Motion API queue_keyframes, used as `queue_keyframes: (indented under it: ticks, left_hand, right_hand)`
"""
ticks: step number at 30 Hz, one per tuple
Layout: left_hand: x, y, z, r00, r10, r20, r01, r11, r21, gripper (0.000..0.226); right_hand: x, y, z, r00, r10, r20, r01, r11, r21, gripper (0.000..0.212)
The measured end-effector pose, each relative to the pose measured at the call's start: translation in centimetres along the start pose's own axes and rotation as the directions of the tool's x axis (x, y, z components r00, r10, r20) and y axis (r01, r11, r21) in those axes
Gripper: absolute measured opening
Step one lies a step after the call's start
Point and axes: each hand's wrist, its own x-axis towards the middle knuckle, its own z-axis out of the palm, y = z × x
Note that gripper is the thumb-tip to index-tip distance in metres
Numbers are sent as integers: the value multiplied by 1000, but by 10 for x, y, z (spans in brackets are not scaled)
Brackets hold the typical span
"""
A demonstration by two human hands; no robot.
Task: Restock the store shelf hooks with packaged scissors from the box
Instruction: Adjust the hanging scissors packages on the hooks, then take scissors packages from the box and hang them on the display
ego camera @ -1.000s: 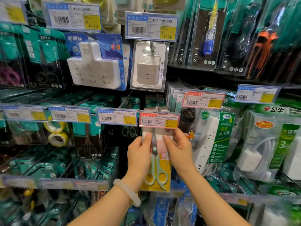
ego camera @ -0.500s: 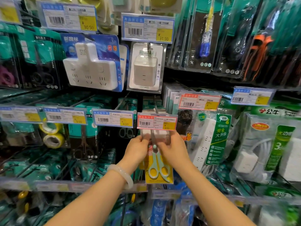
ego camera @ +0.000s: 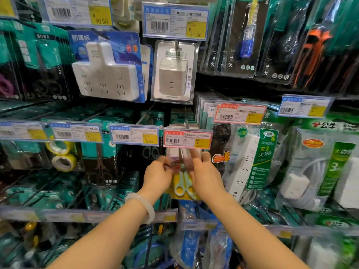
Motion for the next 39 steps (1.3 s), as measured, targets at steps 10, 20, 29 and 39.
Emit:
queue_keyframes:
  ticks: [10,20,29,39]
  left_hand:
    - [-11,-14,14,993,-51,-109,53,998,20,31]
    - [-66,-3,35,940,66,-334,-63,998,22,47]
    - [-122,51,153,689,351,634,-660,666,348,61]
    - [-254,116,317,222,358,907,-792,608,-46,49]
  right_hand:
    - [-5,-2,14,996,39,81,-45,997,65,75]
    - [-54,19,15,982,44,181,-54,997,48,34]
    - [-152,137,-17,925,334,180,-340,940,0,41]
    - [-352,284,-66,575,806,141,-803,589,-89,30]
